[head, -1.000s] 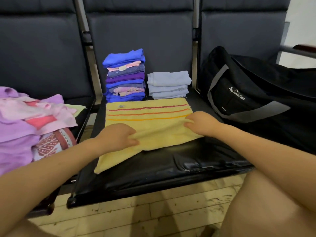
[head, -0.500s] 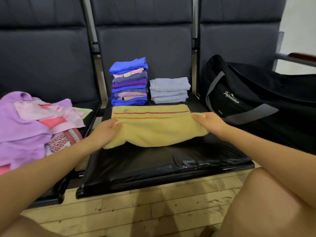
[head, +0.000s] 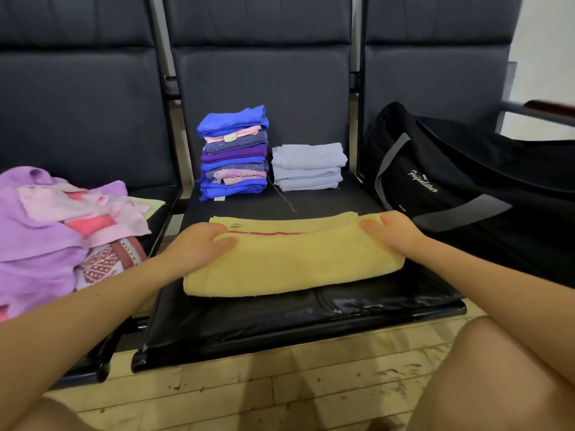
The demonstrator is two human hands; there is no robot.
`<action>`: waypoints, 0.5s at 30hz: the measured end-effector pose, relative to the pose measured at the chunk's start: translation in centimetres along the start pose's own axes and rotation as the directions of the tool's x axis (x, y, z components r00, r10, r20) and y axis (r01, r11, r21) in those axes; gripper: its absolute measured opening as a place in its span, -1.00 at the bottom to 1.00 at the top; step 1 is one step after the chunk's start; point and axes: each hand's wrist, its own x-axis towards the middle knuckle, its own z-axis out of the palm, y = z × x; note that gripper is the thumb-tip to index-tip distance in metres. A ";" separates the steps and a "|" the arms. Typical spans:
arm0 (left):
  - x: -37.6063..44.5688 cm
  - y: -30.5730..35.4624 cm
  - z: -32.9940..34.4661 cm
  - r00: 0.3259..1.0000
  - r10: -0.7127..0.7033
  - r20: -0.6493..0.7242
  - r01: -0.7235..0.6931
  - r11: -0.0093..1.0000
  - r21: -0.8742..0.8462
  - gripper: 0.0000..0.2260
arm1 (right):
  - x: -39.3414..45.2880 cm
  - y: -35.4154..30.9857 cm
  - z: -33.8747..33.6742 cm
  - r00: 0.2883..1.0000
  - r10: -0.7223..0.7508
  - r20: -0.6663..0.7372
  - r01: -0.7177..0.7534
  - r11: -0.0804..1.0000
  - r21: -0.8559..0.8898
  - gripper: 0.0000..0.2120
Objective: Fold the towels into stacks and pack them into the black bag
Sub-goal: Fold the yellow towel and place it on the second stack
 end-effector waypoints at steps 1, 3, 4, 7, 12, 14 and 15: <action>0.5 0.0 0.1 1.000 0.006 -0.021 -0.006 0.999 0.040 -0.75 | 0.4 -0.2 0.3 1.000 -0.005 -0.012 0.005 1.000 0.004 -0.56; 1.6 0.0 0.3 0.998 0.015 -0.058 -0.009 0.995 0.097 -0.78 | 1.5 -0.4 1.1 0.999 -0.018 -0.040 0.019 1.000 0.009 -0.57; 2.1 0.0 0.4 0.997 0.017 -0.075 -0.009 0.993 0.115 -0.80 | 1.9 -0.6 1.4 0.998 -0.029 -0.058 0.029 1.000 -0.005 -0.59; 3.8 -0.3 0.7 0.992 0.028 -0.127 -0.004 0.982 0.188 -0.83 | 3.6 -0.9 2.4 0.993 -0.035 -0.110 0.028 0.997 -0.066 -0.56; 7.0 -1.1 0.9 0.970 0.081 -0.228 -0.017 0.963 0.271 -0.82 | 6.6 -0.7 3.7 0.982 -0.007 -0.186 -0.014 0.994 -0.110 -0.56; 8.3 -1.4 1.1 0.965 0.097 -0.245 -0.014 0.948 0.318 -0.80 | 7.6 -0.6 4.1 0.981 -0.003 -0.195 -0.024 0.991 -0.133 -0.59; 8.9 -1.6 1.3 0.968 0.097 -0.233 -0.008 0.934 0.358 -0.79 | 7.8 -0.6 4.2 0.981 -0.003 -0.194 -0.030 0.986 -0.163 -0.61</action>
